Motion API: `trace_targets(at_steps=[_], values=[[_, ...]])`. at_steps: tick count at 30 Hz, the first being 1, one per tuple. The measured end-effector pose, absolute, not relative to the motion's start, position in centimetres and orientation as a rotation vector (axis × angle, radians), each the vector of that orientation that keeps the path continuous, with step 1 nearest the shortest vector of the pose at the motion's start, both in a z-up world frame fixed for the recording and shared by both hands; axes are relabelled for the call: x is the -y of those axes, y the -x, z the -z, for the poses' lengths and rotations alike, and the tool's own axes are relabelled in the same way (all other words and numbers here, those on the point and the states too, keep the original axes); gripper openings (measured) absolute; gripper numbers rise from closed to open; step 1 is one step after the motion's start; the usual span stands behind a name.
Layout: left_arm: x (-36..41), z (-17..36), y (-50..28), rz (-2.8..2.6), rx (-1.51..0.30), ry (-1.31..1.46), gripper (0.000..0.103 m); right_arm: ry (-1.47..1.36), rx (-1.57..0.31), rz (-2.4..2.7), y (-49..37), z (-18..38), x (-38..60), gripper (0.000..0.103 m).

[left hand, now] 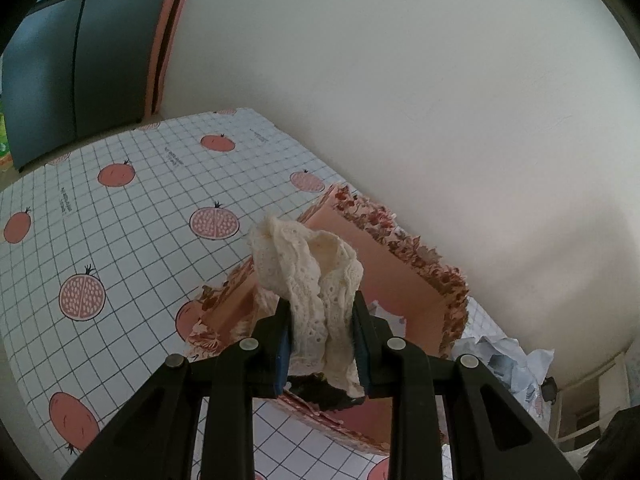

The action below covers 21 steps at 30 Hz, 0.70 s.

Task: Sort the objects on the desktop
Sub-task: 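Carry the scrunchie in the left gripper while the right carries the foil ball over the box, then open both grippers to drop the scrunchie and foil ball into the box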

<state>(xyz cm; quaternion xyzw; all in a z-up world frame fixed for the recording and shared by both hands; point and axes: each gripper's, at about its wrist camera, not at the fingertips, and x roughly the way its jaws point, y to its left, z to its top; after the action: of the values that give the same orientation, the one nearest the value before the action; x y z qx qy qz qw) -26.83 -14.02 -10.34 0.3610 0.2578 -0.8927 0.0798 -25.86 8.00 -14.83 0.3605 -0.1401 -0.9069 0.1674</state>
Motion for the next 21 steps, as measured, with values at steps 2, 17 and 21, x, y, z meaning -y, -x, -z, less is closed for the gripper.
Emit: trace_targets(at_steps=[2, 17, 21], values=[[14.1, 10.8, 27.0, 2.66, -0.774, -1.095, 0.028, -1.035, 0.397, 2.58, 26.1, 15.1, -7.9, 0.071], [13.7, 12.3, 27.5, 2.612, -0.794, -1.193, 0.046, -1.078, 0.381, 2.553, 26.1, 15.6, -7.3, 0.077], [13.6, 12.3, 27.6, 2.611, -0.794, -1.201, 0.049, -1.093, 0.389, 2.55, 26.1, 15.9, -7.4, 0.077]])
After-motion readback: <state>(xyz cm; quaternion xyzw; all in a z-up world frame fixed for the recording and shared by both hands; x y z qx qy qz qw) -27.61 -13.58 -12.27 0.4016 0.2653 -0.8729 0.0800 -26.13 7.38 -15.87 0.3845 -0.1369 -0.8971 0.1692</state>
